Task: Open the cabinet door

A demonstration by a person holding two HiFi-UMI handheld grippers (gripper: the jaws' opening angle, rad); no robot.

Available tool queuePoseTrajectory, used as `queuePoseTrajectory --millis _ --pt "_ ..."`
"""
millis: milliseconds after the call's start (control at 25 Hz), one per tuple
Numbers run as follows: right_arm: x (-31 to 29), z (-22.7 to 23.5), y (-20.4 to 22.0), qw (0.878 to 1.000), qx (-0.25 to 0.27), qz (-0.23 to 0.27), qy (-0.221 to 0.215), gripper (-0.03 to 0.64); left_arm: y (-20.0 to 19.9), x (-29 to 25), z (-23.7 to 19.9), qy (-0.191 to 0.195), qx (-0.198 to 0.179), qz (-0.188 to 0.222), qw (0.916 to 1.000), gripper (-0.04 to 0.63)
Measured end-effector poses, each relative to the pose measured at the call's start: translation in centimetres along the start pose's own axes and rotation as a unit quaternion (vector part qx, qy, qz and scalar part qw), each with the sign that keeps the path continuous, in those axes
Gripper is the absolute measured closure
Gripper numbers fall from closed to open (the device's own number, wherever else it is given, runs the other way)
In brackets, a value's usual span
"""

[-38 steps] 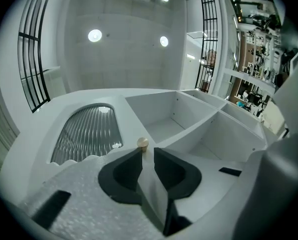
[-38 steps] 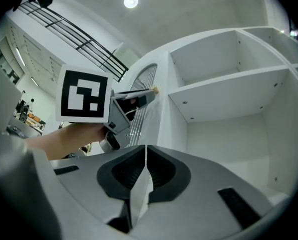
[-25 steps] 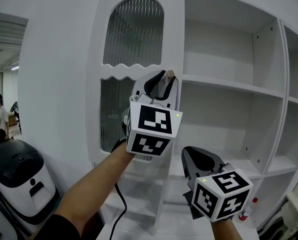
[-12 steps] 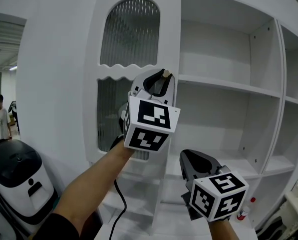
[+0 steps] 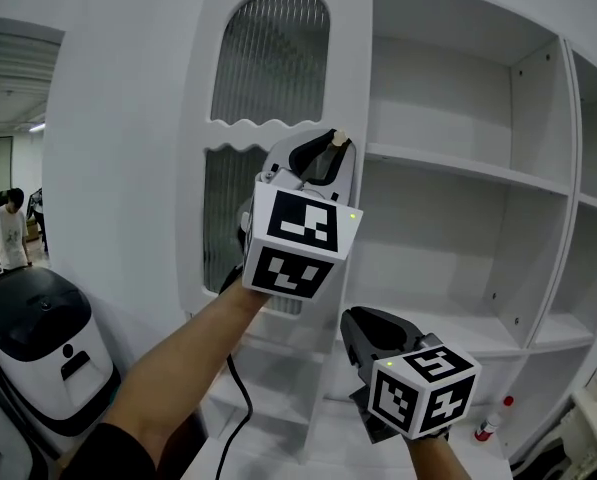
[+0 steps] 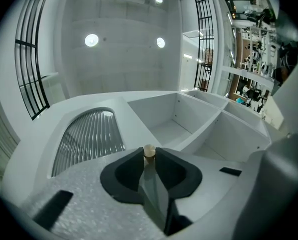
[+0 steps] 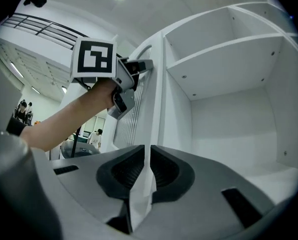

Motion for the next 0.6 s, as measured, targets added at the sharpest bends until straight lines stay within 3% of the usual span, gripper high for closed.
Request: queuePoseTrajectory --millis 240,320,600 --pt "0.1 -0.2 1.8 0.999 -0.006 -0.021 -0.027 0.579 -0.4 0.6 0.1 -0.005 0.010 0.000 0.9999 0.517" --pt "0.0 -0.4 2.5 0.999 -0.009 -0.028 -0.041 0.517 -0.5 0.8 0.1 -0.008 0.014 0.001 0.9999 0.517" --pt "-0.9 -0.4 5.0 0.996 -0.034 -0.051 -0.062 0.504 -1.1 1.5 -0.1 -0.011 0.027 0.003 0.9996 0.515"
Point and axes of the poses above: the fingertips, and each gripper's own axes: x backward along the fingers, z to its right, y out of its underside, the point moved 8 cm from there along x, backward along the fingers, and after that the axes turned 4 degrees about y, right-handed, at the moved point
